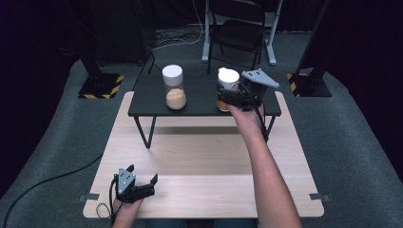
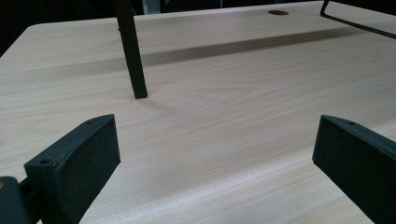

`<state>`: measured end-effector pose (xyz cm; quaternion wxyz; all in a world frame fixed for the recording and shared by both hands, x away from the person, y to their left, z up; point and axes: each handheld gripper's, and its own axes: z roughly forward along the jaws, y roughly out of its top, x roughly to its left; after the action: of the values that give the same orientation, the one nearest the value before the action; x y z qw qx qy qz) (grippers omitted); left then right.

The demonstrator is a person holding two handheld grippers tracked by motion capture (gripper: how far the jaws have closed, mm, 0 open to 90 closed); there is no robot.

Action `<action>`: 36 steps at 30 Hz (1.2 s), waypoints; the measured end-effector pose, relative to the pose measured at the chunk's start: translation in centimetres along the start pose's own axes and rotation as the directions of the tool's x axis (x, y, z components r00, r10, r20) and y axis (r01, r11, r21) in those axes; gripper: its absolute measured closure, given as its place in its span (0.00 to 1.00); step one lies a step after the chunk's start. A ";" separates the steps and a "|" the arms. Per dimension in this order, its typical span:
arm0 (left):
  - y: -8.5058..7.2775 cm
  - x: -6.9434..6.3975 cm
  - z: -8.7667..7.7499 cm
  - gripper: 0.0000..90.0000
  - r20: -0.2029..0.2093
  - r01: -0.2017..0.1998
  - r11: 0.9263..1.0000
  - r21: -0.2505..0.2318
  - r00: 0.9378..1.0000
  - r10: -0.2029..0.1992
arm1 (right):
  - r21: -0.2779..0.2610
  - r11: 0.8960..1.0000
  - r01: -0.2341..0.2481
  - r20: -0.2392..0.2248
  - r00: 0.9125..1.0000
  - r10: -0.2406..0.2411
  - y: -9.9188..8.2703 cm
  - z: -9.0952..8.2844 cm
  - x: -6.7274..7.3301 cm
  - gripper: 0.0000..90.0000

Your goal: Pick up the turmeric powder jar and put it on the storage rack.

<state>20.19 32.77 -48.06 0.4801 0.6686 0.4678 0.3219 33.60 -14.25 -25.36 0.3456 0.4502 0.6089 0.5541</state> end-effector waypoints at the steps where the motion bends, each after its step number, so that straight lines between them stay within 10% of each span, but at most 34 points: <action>1: 0.0 0.0 0.0 0.00 -0.001 0.001 1.000 -0.001 1.000 -0.001 | -0.004 1.000 -0.003 -0.007 1.000 0.003 -0.1 -0.3 -0.1 0.00; 36: 0.3 -0.1 0.2 0.00 -0.002 -0.003 1.000 0.018 1.000 0.003 | -0.027 1.000 -0.012 -0.021 1.000 0.012 -2.7 -8.9 -1.2 0.00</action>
<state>20.44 32.59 -47.82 0.4730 0.6732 0.4703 0.3192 25.43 -18.56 -26.79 0.3417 0.4433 0.6023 0.5691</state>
